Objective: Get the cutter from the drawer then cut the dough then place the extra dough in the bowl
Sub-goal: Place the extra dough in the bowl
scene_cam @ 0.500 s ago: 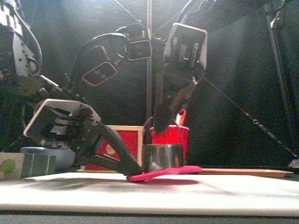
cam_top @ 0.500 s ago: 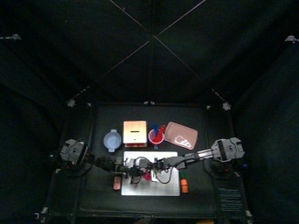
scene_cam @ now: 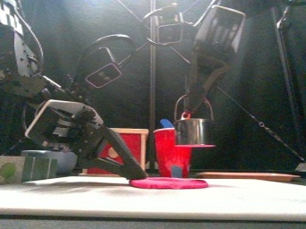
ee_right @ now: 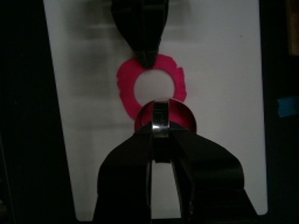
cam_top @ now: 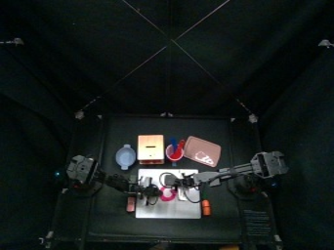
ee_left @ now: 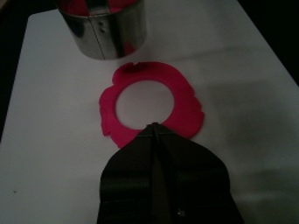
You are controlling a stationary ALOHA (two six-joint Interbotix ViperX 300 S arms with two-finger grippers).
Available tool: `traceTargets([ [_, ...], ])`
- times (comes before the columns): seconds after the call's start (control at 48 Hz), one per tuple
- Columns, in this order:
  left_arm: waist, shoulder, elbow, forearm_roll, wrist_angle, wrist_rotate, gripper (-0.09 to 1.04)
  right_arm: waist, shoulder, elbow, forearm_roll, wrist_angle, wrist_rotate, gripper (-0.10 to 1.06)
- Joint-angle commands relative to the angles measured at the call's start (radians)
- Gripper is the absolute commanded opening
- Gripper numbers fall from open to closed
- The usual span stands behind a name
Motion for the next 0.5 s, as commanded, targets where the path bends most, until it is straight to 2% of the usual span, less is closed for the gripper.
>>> traceTargets([
  [0.021,0.009,-0.028,0.012,-0.012,0.011,0.000,0.44,-0.011,-0.078,0.058,0.002,-0.035,0.003,0.49],
  [0.188,0.028,-0.080,0.031,-0.031,0.034,0.000,0.44,-0.026,-0.094,0.144,-0.005,-0.060,0.008,0.49],
  [0.375,0.040,-0.129,0.041,-0.032,0.044,0.000,0.44,-0.055,-0.087,0.179,0.002,-0.137,0.008,0.51],
  [0.5,0.040,-0.149,0.041,-0.031,0.043,0.000,0.45,-0.058,-0.087,0.184,-0.002,-0.161,0.008,0.65],
])
